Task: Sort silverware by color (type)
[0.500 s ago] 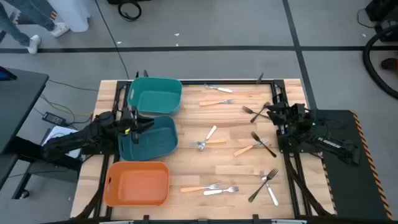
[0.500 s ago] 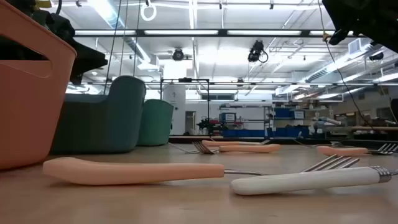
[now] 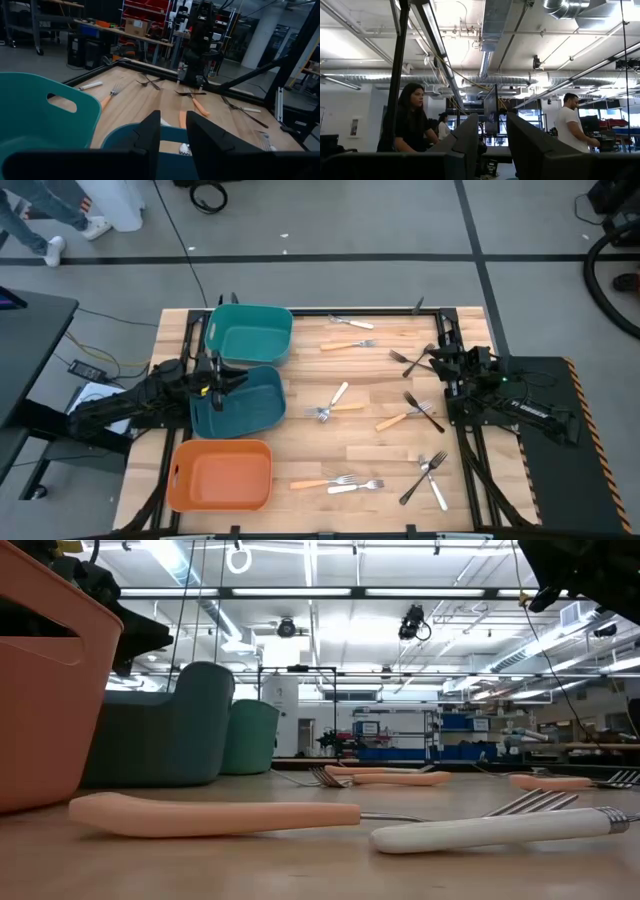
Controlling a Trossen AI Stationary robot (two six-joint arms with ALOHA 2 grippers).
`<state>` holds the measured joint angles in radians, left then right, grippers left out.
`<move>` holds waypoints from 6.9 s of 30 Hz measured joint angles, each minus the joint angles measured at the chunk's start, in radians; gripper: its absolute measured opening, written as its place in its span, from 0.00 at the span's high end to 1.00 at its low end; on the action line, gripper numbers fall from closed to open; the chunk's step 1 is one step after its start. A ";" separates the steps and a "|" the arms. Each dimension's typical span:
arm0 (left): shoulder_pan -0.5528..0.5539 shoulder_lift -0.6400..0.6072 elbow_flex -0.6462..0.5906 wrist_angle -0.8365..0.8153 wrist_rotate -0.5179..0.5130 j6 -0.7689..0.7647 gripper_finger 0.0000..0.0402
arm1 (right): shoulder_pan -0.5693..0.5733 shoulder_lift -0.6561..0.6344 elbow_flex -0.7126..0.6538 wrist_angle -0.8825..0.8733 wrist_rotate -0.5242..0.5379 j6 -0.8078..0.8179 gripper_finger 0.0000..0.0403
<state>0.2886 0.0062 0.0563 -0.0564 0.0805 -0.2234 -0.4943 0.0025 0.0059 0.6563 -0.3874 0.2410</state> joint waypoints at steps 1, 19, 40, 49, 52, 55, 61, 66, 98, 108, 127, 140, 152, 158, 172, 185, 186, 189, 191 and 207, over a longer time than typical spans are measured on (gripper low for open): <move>0.000 0.000 0.000 0.000 0.000 0.000 0.74 | 0.000 0.000 0.000 0.000 0.000 0.000 0.73; 0.000 0.000 0.000 0.000 0.000 0.000 0.74 | 0.000 0.000 0.000 0.000 0.000 0.000 0.73; 0.000 0.000 0.000 0.000 0.000 0.000 0.74 | 0.000 0.000 0.000 0.000 0.000 0.000 0.73; 0.000 0.000 0.000 0.000 0.000 0.000 0.74 | 0.000 0.000 0.000 0.000 0.000 0.000 0.73; 0.000 0.000 0.000 0.000 0.000 0.000 0.74 | 0.000 0.000 0.000 0.000 0.000 0.000 0.73; 0.000 0.000 0.000 0.000 0.000 0.000 0.74 | 0.000 0.000 0.000 0.000 0.000 0.000 0.73; 0.000 0.000 0.000 0.000 0.000 0.000 0.74 | 0.000 0.000 0.000 0.000 0.000 0.000 0.73; 0.000 0.000 0.000 0.000 0.000 0.000 0.74 | 0.000 0.000 0.000 0.000 0.000 0.000 0.73; 0.001 0.000 0.001 0.047 -0.095 -0.271 0.74 | 0.000 0.000 0.000 0.114 0.200 0.168 0.73; -0.001 0.000 0.001 0.052 -0.096 -0.289 0.74 | 0.000 0.000 0.000 0.211 0.421 0.274 0.73; 0.002 0.000 0.000 0.281 -0.149 -0.127 0.74 | 0.000 0.000 0.000 0.205 0.423 0.218 0.73; 0.002 0.000 0.000 0.254 -0.314 -0.262 0.74 | 0.000 0.000 0.000 0.203 0.450 0.206 0.73; 0.002 0.000 0.000 0.266 -0.366 -0.201 0.74 | 0.000 0.000 0.000 0.161 0.450 0.149 0.73; 0.002 0.000 0.000 0.242 -0.428 -0.168 0.74 | 0.000 0.000 0.000 0.058 0.500 0.196 0.73; 0.002 0.000 0.000 0.133 -0.460 -0.245 0.74 | 0.000 0.000 0.000 0.007 0.600 0.202 0.73; 0.002 0.016 0.131 0.314 -0.466 -0.327 0.74 | 0.001 0.165 0.094 -0.004 0.501 0.280 0.73; 0.002 0.029 0.158 0.311 -0.466 -0.299 0.74 | 0.001 0.194 0.112 -0.005 0.484 0.262 0.73; 0.002 0.096 0.250 0.285 -0.453 -0.218 0.74 | 0.001 0.293 0.169 -0.007 0.438 0.205 0.73; 0.002 0.162 0.320 0.235 -0.434 -0.185 0.74 | 0.002 0.370 0.213 -0.018 0.404 0.175 0.73; 0.002 0.682 0.677 -0.054 -0.397 0.078 0.74 | 0.001 0.890 0.544 -0.286 0.343 -0.138 0.73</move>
<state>0.2905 0.6879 0.7331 -0.1106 -0.3164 -0.1452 -0.4934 0.8920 0.5496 0.3706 -0.0446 0.1031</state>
